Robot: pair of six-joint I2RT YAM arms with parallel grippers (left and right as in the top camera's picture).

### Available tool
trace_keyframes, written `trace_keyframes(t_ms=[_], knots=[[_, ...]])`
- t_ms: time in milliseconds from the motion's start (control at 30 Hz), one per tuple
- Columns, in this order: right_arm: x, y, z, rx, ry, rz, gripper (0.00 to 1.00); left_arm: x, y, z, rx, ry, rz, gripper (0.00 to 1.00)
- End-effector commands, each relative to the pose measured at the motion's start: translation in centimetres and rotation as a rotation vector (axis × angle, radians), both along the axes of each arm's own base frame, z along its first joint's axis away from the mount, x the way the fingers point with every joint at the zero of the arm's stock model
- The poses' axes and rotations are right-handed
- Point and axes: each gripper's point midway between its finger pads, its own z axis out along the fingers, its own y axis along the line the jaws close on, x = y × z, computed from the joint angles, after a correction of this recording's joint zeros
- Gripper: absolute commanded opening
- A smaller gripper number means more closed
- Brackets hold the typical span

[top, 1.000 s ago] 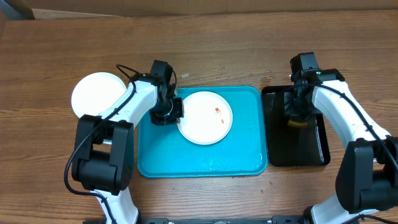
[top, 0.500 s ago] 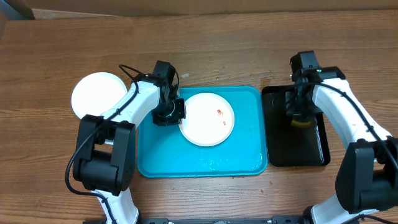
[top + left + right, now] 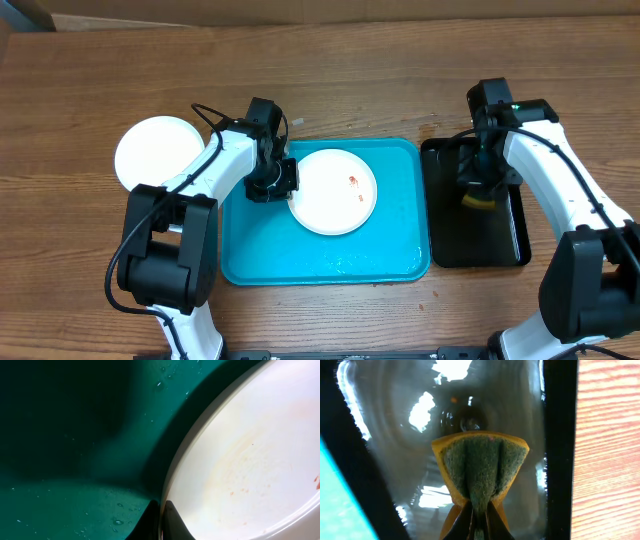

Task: Clean dirty plates on tray and stack at the side
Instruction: 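Lower the right gripper into the black tray and grasp the sponge, then move the sponge with the right gripper onto the white plate and wipe it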

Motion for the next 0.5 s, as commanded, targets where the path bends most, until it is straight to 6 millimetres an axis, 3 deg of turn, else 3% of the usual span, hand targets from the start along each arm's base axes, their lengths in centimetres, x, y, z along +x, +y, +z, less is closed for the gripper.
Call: trace_keyframes(t_ms=[0, 100, 200, 367, 467], knots=[[3.2, 2.7, 4.2, 0.090, -0.139, 0.065, 0.04, 0.2, -0.2, 0.7, -0.001, -0.027, -0.008, 0.05], [5.1, 5.7, 7.1, 0.161, -0.230, 0.124, 0.04, 0.3, -0.2, 0.7, -0.001, -0.030, -0.008, 0.05], [6.1, 9.1, 8.8, 0.185, -0.297, 0.215, 0.04, 0.2, -0.2, 0.7, -0.001, -0.030, -0.008, 0.05], [5.4, 14.8, 8.3, 0.145, -0.321, 0.390, 0.04, 0.2, -0.2, 0.7, -0.001, -0.029, -0.008, 0.05], [5.1, 17.2, 7.1, 0.042, -0.328, 0.467, 0.04, 0.2, -0.2, 0.7, -0.001, -0.030, -0.008, 0.05]])
